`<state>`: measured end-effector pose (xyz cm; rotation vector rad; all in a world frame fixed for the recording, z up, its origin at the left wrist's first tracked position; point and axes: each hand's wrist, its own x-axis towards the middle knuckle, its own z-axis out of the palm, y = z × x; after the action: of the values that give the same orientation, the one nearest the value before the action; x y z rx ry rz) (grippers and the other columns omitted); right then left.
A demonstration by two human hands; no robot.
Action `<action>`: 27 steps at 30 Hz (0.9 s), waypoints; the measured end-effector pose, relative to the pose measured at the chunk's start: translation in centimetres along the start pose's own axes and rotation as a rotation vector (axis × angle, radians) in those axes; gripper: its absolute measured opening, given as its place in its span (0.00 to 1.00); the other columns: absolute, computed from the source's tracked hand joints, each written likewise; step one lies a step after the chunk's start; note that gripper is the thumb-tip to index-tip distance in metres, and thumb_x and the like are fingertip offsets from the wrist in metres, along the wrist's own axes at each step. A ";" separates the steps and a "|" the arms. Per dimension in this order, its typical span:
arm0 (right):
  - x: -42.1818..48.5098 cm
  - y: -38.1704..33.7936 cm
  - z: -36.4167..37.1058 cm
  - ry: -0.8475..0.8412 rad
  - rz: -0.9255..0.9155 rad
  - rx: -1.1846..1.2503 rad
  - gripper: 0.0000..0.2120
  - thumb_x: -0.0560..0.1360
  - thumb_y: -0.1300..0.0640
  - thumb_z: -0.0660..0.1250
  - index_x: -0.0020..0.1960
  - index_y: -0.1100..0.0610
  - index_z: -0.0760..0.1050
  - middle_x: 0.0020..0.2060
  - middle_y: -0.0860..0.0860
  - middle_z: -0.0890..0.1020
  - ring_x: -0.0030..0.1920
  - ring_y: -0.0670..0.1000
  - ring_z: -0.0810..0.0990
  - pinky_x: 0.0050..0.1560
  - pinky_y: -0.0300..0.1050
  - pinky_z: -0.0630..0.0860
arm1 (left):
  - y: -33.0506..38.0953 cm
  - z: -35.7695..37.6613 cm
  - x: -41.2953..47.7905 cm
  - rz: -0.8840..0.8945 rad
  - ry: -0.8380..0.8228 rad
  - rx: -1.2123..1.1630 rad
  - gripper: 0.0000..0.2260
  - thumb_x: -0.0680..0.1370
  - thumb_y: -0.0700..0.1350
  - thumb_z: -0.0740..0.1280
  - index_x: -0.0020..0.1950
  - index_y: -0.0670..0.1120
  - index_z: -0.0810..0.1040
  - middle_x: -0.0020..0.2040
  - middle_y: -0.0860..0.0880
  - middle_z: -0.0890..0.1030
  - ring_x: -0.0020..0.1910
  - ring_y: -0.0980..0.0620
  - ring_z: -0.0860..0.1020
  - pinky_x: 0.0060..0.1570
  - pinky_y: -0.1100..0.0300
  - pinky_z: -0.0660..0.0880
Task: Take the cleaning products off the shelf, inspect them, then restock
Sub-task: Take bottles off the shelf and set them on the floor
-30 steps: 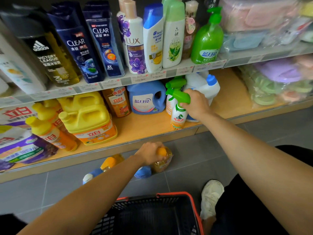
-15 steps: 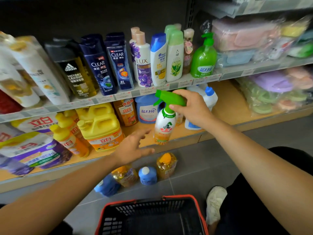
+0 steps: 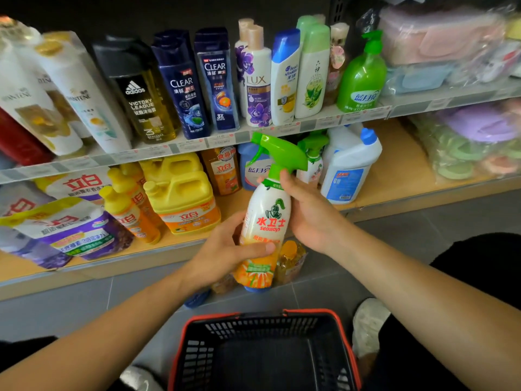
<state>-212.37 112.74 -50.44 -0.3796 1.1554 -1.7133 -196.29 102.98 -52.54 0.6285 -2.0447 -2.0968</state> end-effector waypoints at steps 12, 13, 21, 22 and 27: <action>2.0 -0.5 -0.6 -0.002 -0.027 0.009 0.09 0.75 0.50 0.69 0.47 0.53 0.86 0.53 0.54 0.86 0.51 0.51 0.85 0.53 0.49 0.82 | -0.2 0.4 0.2 -0.141 -0.153 -0.316 0.19 0.72 0.41 0.75 0.62 0.43 0.79 0.52 0.44 0.86 0.48 0.49 0.86 0.44 0.59 0.81; 2.0 -0.2 -0.5 0.054 -0.041 -0.023 0.09 0.75 0.51 0.70 0.45 0.54 0.86 0.52 0.55 0.87 0.50 0.52 0.85 0.53 0.51 0.82 | -0.2 0.6 0.3 -0.115 -0.111 -0.244 0.19 0.72 0.40 0.76 0.61 0.44 0.79 0.51 0.45 0.87 0.48 0.50 0.86 0.43 0.60 0.81; 1.2 1.4 0.1 0.504 -0.125 -0.228 0.10 0.71 0.51 0.78 0.38 0.55 0.82 0.42 0.54 0.87 0.42 0.51 0.84 0.46 0.50 0.80 | -1.7 2.0 0.2 0.028 0.245 0.443 0.36 0.62 0.65 0.76 0.67 0.53 0.76 0.53 0.54 0.85 0.50 0.55 0.84 0.50 0.48 0.82; 1.2 1.2 0.1 0.481 -0.099 -0.200 0.09 0.71 0.51 0.78 0.41 0.55 0.83 0.44 0.53 0.87 0.43 0.51 0.85 0.46 0.50 0.81 | -1.6 1.9 0.3 0.021 0.220 0.406 0.36 0.62 0.64 0.77 0.67 0.53 0.76 0.53 0.54 0.85 0.50 0.55 0.84 0.51 0.48 0.82; 1.1 -0.1 -0.4 0.202 0.051 0.035 0.23 0.68 0.47 0.74 0.58 0.60 0.80 0.55 0.56 0.86 0.49 0.51 0.86 0.47 0.49 0.84 | -1.0 1.1 0.9 -0.018 0.013 0.068 0.24 0.67 0.48 0.80 0.61 0.51 0.79 0.52 0.51 0.87 0.50 0.52 0.86 0.45 0.59 0.82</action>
<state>-213.22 112.01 -50.80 -0.1564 1.2666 -1.7545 -197.31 103.72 -53.68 0.6715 -2.1188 -2.0350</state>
